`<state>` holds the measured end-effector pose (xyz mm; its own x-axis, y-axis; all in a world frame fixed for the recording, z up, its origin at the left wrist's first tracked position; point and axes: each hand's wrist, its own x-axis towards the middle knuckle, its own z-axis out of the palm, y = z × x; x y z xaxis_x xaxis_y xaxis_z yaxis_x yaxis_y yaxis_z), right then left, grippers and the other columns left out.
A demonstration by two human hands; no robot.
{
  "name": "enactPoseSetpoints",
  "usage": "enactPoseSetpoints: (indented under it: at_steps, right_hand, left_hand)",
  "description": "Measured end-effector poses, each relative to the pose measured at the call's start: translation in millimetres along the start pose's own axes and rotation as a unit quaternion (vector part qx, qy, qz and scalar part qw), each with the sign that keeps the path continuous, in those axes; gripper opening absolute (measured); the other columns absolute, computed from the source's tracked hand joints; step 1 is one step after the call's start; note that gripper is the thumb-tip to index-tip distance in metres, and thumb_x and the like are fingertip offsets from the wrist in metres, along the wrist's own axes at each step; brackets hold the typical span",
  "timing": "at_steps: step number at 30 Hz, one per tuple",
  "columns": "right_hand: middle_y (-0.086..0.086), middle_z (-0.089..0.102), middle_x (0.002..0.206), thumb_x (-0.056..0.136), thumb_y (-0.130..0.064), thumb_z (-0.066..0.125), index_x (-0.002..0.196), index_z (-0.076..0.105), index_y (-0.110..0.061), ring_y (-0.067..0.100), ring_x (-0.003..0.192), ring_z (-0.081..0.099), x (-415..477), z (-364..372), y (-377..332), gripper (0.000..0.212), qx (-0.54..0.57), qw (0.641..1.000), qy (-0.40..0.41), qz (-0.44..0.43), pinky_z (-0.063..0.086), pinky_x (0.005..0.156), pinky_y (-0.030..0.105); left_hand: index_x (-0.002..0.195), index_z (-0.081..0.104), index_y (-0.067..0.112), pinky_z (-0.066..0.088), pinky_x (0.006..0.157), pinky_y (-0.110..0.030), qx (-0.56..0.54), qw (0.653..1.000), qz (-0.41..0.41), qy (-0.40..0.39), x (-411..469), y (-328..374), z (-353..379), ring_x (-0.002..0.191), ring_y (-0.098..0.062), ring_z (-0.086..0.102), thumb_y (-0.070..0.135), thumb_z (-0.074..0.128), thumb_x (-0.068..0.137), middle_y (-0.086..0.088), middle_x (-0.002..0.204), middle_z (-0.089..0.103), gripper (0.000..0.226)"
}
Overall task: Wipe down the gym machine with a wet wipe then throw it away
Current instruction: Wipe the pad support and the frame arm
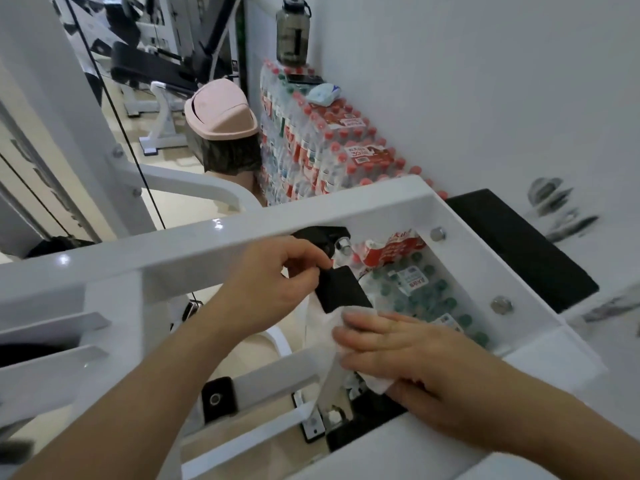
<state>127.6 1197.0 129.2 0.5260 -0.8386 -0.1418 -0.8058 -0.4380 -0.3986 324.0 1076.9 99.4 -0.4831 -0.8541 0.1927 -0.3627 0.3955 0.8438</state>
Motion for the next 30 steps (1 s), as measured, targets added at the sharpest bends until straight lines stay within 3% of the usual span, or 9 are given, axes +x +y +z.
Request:
enactPoseSetpoints:
  at_steps: [2,6,10,14,17,21,26,28,30]
  right_hand:
    - [-0.035,0.044,0.139,0.086,-0.028,0.050,0.133,0.057,-0.041,-0.018,0.133,0.028,-22.2,4.3,-1.4,0.049,0.045,0.999,0.016,0.005,0.029,0.112,0.014]
    - [-0.035,0.059,0.120,0.077,-0.031,0.051,0.116,0.069,-0.041,-0.016,0.110,0.056,-51.0,5.6,0.3,0.044,0.061,0.989,0.122,0.064,0.044,0.095,0.011]
    - [-0.015,0.074,0.101,0.074,-0.016,0.068,0.101,0.078,-0.023,0.005,0.096,0.063,-33.7,26.4,-33.2,0.030,-0.009,0.988,0.155,-0.004,0.054,0.083,0.023]
    - [-0.003,0.074,0.090,0.078,-0.024,0.054,0.106,0.074,-0.017,0.017,0.086,0.065,-17.0,52.5,-58.2,0.035,0.001,0.991,0.128,-0.033,0.056,0.071,0.034]
    - [-0.007,0.073,0.102,0.078,-0.022,0.055,0.107,0.074,-0.019,0.011,0.097,0.064,-39.3,42.6,-48.2,0.035,-0.009,0.989,0.148,-0.002,0.052,0.080,0.031]
    - [-0.017,0.069,0.115,0.086,-0.031,0.053,0.113,0.072,-0.027,0.000,0.107,0.061,-79.8,24.0,-20.2,0.033,-0.037,0.975,0.190,0.114,0.054,0.086,0.034]
    - [-0.004,0.071,0.078,0.097,-0.047,0.034,0.082,0.071,-0.019,0.018,0.069,0.065,-51.8,37.2,-34.7,0.049,-0.178,0.946,0.191,0.192,0.055,0.067,0.034]
    - [0.002,0.075,0.087,0.099,-0.039,0.035,0.090,0.075,-0.015,0.020,0.076,0.070,-42.0,51.1,-51.4,0.048,-0.202,0.932,0.216,0.209,0.057,0.078,0.034]
    - [0.004,0.073,0.110,0.099,-0.032,0.042,0.108,0.075,-0.013,0.016,0.099,0.070,-48.5,62.1,-60.1,0.039,-0.173,0.929,0.263,0.194,0.052,0.096,0.034]
  left_hand:
    - [0.086,0.074,0.027,0.046,0.067,-0.014,0.021,1.000,0.021,-0.004,-0.2,-0.1,1.6,0.075,-0.010,0.060,0.004,0.067,0.081,0.008,0.082,0.068,0.025]
    - [0.086,0.075,0.028,0.049,0.064,-0.023,0.045,0.993,0.082,-0.070,-6.1,18.4,7.9,0.069,-0.010,0.059,0.016,0.065,0.078,0.012,0.077,0.064,0.017]
    - [0.090,0.076,0.029,0.048,0.064,-0.019,0.121,0.968,0.135,-0.175,-17.4,42.4,21.3,0.068,-0.001,0.061,0.021,0.068,0.083,0.017,0.071,0.067,0.013]
    - [0.089,0.074,0.032,0.043,0.059,-0.013,0.125,0.964,0.114,-0.207,-22.1,51.4,20.3,0.061,0.000,0.058,0.024,0.065,0.085,0.017,0.061,0.064,0.013]
    - [0.087,0.070,0.037,0.050,0.066,-0.018,0.175,0.933,0.101,-0.297,-27.8,61.5,24.7,0.069,0.002,0.060,0.027,0.063,0.084,0.018,0.073,0.068,0.012]
    - [0.088,0.064,0.034,0.053,0.068,-0.024,0.175,0.924,0.072,-0.334,-29.2,66.5,24.8,0.068,0.001,0.061,0.035,0.066,0.085,0.017,0.072,0.067,0.003]
    - [0.083,0.064,0.029,0.053,0.070,-0.023,0.168,0.921,0.037,-0.350,-26.8,70.0,23.6,0.063,0.003,0.063,0.022,0.070,0.083,0.015,0.067,0.069,0.009]
    - [0.084,0.066,0.026,0.055,0.072,-0.023,0.152,0.920,0.014,-0.362,-24.5,72.0,15.6,0.063,0.000,0.067,0.015,0.067,0.084,0.009,0.069,0.072,0.012]
    - [0.085,0.068,0.023,0.057,0.069,-0.025,0.115,0.927,-0.013,-0.357,-22.4,72.5,8.3,0.065,-0.006,0.070,0.009,0.062,0.087,0.004,0.071,0.073,0.015]
